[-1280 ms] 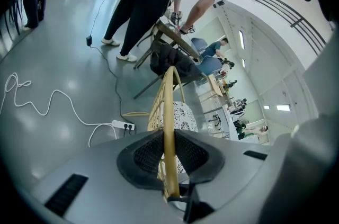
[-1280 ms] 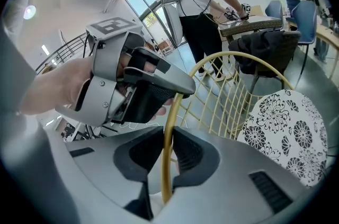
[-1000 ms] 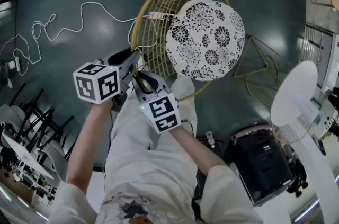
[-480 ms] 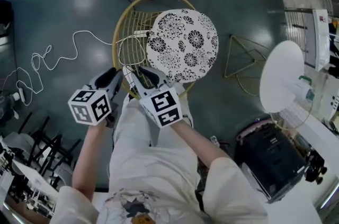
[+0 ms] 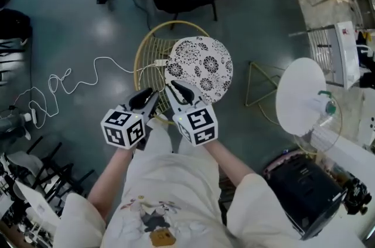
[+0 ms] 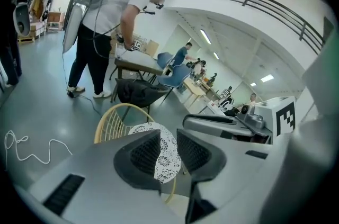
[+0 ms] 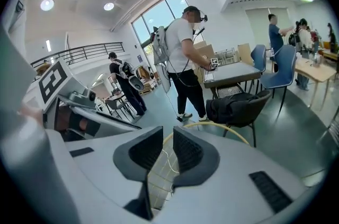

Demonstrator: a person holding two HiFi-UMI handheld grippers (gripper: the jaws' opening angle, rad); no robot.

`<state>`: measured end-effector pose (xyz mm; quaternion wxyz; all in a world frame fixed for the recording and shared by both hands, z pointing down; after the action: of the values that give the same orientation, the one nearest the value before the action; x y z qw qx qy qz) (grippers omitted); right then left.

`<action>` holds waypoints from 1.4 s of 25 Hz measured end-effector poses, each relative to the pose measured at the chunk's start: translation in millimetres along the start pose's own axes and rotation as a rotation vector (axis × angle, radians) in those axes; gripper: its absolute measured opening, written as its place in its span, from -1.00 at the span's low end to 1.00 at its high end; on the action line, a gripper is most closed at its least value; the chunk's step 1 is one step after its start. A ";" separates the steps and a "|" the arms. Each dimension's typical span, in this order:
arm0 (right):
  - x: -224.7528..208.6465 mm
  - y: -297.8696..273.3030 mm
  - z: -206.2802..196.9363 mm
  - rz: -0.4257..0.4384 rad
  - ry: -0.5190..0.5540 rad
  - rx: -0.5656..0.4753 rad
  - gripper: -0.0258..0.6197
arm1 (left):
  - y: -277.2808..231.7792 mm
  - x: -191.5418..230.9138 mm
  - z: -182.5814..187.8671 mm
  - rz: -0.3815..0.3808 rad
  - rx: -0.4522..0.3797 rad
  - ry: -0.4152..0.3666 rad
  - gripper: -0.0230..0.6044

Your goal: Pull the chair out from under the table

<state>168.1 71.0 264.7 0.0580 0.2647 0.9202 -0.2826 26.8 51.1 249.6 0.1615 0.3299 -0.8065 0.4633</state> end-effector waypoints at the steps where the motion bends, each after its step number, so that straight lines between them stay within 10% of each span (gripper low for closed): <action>1: 2.4 9.1 7.0 -0.002 0.007 -0.012 -0.73 | 7.2 -9.2 2.7 -0.004 -0.012 -0.007 -0.61; 20: 16.9 154.9 109.4 -0.118 0.158 -0.315 -0.87 | 63.9 -156.3 50.3 -0.139 -0.235 -0.253 -0.89; 35: 23.6 156.0 122.1 -0.154 0.112 -0.295 -0.89 | 69.0 -175.6 49.4 -0.143 -0.204 -0.348 -0.90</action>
<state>223.8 123.7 80.6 0.0231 0.1974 0.9710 -0.1329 110.1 100.5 80.4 0.0848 0.4431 -0.8395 0.3029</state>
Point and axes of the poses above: the fingertips, and each gripper's own axes: y backward along the fingers, x to its left, z out of its top, the point moved 8 cm from there along y, backward along the fingers, and after that the axes turned 8 degrees about y, right-handed, at the moved point
